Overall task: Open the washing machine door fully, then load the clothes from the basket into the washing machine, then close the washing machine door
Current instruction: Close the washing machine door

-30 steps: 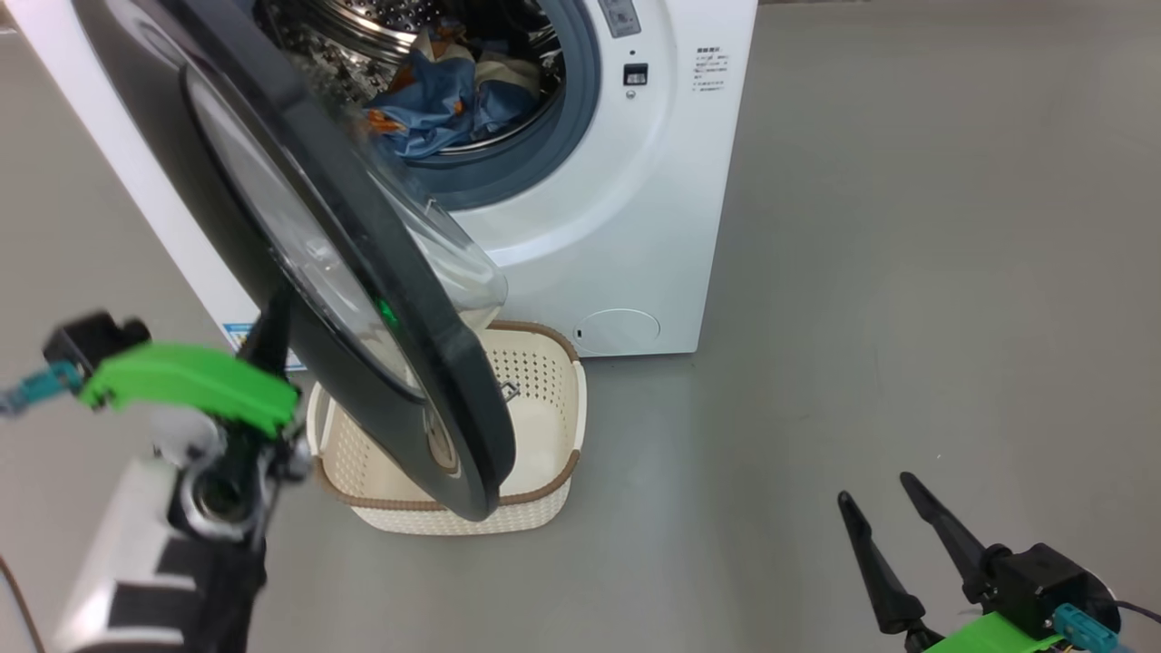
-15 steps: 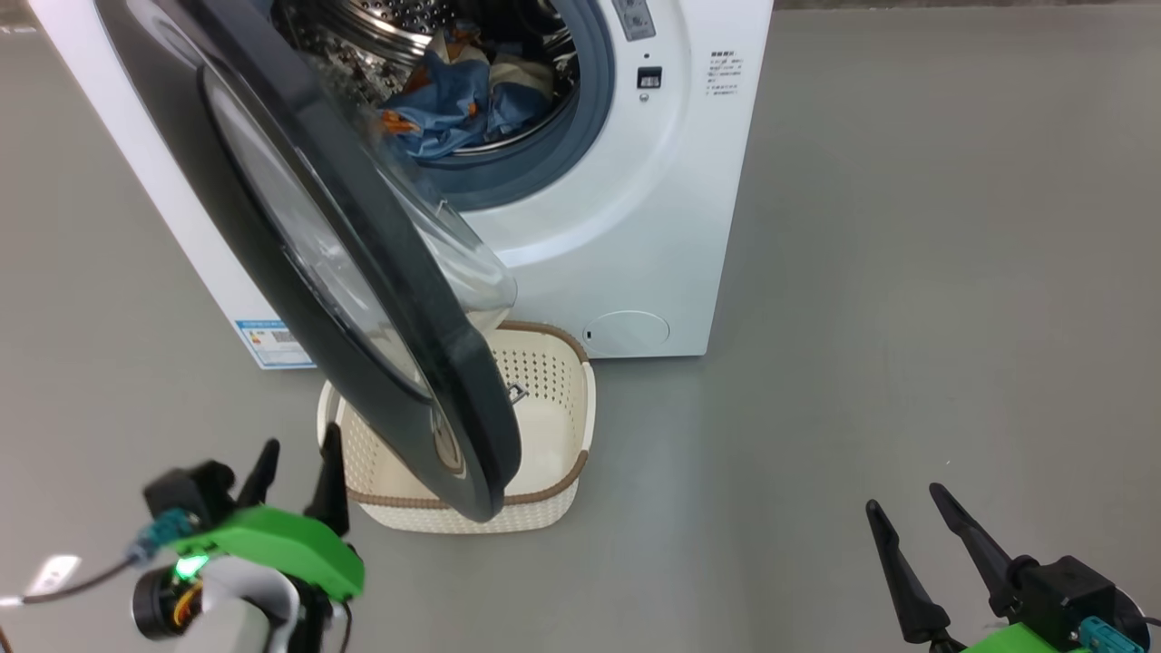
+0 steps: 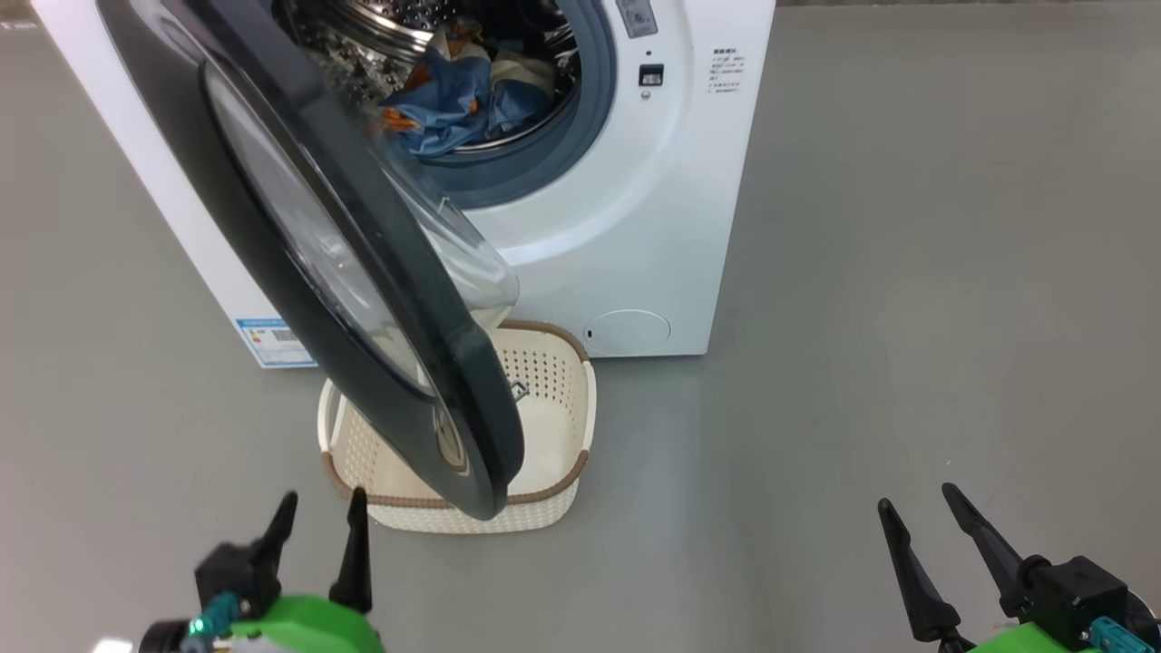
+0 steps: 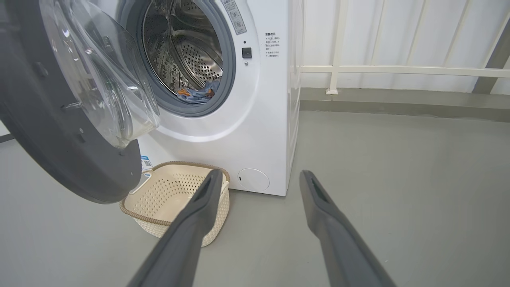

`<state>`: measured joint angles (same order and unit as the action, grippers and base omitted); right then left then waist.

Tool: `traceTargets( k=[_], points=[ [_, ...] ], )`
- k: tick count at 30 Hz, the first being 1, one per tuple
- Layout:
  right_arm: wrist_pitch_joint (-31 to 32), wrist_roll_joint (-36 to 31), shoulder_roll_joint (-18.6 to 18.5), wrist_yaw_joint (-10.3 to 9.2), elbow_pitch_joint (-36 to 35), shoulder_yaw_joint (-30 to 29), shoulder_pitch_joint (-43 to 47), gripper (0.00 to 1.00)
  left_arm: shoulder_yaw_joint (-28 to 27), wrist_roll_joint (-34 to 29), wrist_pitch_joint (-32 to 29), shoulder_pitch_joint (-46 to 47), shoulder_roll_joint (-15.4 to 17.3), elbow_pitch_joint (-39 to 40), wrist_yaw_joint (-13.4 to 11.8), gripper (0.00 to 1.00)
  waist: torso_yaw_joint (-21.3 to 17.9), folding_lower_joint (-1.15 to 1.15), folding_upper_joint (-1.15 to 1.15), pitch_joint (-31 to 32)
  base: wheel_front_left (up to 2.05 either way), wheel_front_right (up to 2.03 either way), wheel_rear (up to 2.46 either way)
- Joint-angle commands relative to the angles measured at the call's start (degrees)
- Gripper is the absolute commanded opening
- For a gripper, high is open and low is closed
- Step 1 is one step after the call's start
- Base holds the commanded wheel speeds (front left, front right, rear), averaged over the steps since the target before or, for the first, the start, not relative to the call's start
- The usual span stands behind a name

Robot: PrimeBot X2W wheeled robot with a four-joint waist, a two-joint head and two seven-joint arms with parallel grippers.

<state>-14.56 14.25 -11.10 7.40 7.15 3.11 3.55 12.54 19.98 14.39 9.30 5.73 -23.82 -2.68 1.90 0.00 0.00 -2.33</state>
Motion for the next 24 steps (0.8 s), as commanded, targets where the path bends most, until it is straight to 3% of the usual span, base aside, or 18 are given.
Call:
traceTargets(
  k=[1,13,24],
  points=[
    [-0.4,-0.4,-0.9,0.09,-1.2,1.2,0.0,1.0,-2.9,-1.8,0.6,-0.2,0.5,2.2,0.4,1.0,-0.2,0.0,0.0,0.4,0.0,0.0,0.0],
    [-0.4,-1.0,-0.3,0.09,-1.6,-0.7,2.4,1.0,-7.6,-8.6,0.6,-7.1,-2.4,6.8,3.9,1.0,0.4,0.0,0.0,2.0,0.0,0.0,0.0],
    [-0.4,-2.4,1.4,0.09,-2.2,-4.1,3.4,1.0,-9.7,-11.2,0.6,-8.5,-2.8,8.0,5.2,1.0,0.5,0.0,0.0,2.4,0.0,0.0,0.0]
  ],
)
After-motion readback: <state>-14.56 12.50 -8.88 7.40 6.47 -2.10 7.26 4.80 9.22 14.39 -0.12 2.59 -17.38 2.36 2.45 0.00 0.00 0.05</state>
